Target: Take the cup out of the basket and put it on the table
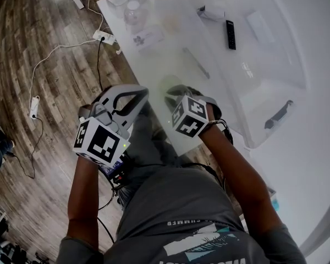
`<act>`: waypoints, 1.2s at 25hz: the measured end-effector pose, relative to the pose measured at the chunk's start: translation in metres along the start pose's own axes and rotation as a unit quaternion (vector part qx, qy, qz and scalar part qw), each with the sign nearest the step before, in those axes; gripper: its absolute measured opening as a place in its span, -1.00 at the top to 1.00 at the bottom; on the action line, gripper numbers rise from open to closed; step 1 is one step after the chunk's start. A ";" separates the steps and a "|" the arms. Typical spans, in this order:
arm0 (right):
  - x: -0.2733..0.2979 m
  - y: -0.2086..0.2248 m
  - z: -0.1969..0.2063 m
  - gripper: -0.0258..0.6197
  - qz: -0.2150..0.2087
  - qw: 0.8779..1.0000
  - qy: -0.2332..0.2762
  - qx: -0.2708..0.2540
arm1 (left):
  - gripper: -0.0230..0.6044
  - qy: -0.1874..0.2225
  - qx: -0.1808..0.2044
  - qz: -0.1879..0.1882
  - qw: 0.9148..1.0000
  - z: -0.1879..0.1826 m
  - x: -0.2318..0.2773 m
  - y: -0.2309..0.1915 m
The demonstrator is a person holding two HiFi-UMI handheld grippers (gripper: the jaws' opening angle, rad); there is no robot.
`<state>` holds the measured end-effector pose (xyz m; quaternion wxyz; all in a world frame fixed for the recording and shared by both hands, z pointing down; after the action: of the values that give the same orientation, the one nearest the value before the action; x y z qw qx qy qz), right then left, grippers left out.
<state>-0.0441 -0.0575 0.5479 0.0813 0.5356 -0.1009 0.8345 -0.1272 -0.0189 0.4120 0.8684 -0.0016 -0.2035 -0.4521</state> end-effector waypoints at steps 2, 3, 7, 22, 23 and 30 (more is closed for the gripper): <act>-0.003 0.000 -0.002 0.73 0.001 1.000 0.008 -0.001 | 0.89 -0.001 0.001 0.001 1.000 -0.002 0.000 0.001; -0.005 0.000 -0.003 0.73 0.002 1.000 0.013 -0.001 | 0.89 -0.002 0.002 0.001 1.000 -0.003 0.000 0.001; -0.018 -0.001 -0.010 0.72 0.008 0.999 0.039 0.009 | 0.89 -0.005 0.007 0.002 1.000 -0.009 -0.001 0.002; -0.158 0.002 -0.072 0.88 0.124 0.956 0.266 0.026 | 0.89 0.004 0.057 -0.005 0.998 -0.067 -0.006 0.001; -0.166 0.002 -0.074 0.88 0.129 0.952 0.276 0.028 | 0.89 0.006 0.061 -0.003 0.998 -0.071 -0.005 0.002; -0.214 0.001 -0.079 0.88 0.162 0.934 0.318 0.030 | 0.89 0.012 0.085 0.006 0.996 -0.096 -0.002 0.012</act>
<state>-0.0249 -0.0442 0.3210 -0.0434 0.2207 -0.1300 0.9657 -0.0851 -0.0286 0.3256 0.8702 0.0767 -0.2312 -0.4282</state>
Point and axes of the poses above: the fingertips, and each gripper's own axes: x forward along the fingers, y to its right, z out of its underside, the point moved 3 cm from there along -x, backward along the fingers, and after that the axes turned 5 degrees about y, right-handed, at the moved point
